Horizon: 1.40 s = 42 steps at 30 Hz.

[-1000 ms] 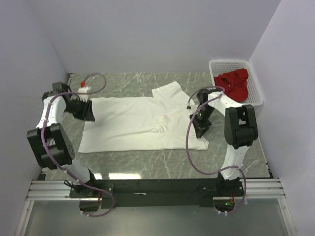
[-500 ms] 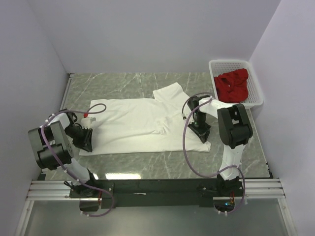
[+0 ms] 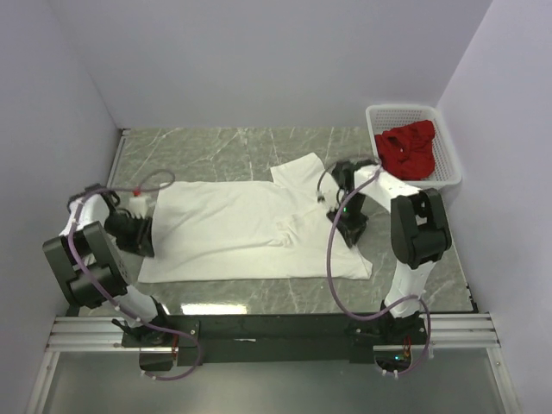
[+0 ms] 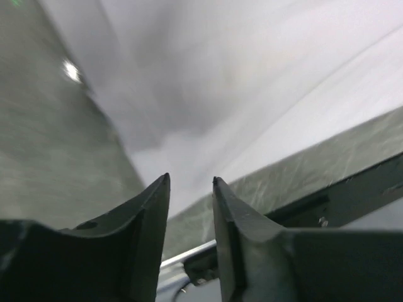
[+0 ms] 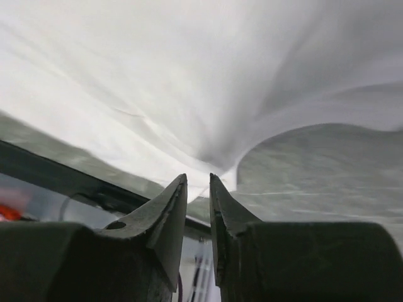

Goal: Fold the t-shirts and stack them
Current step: Fold the tshirt

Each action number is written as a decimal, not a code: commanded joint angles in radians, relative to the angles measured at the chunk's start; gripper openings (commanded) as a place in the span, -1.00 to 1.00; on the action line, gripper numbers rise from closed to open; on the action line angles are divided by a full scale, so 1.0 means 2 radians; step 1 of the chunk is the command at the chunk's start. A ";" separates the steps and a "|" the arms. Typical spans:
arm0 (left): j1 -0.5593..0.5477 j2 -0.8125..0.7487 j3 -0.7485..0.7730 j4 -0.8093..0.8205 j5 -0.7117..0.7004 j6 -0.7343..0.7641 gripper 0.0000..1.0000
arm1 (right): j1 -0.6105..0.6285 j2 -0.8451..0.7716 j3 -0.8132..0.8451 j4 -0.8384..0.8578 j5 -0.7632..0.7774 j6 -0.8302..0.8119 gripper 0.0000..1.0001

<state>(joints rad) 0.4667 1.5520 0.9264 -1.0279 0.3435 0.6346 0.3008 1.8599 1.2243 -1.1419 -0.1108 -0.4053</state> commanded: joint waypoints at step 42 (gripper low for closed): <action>-0.088 0.340 0.476 0.115 0.061 -0.126 0.57 | -0.087 0.298 0.478 0.072 -0.071 -0.019 -0.14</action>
<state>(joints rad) 0.3012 2.2112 1.8442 -0.7677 0.4911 0.3614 0.1265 2.4474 2.1818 -0.9894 -0.2340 -0.4435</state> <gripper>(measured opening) 0.788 0.427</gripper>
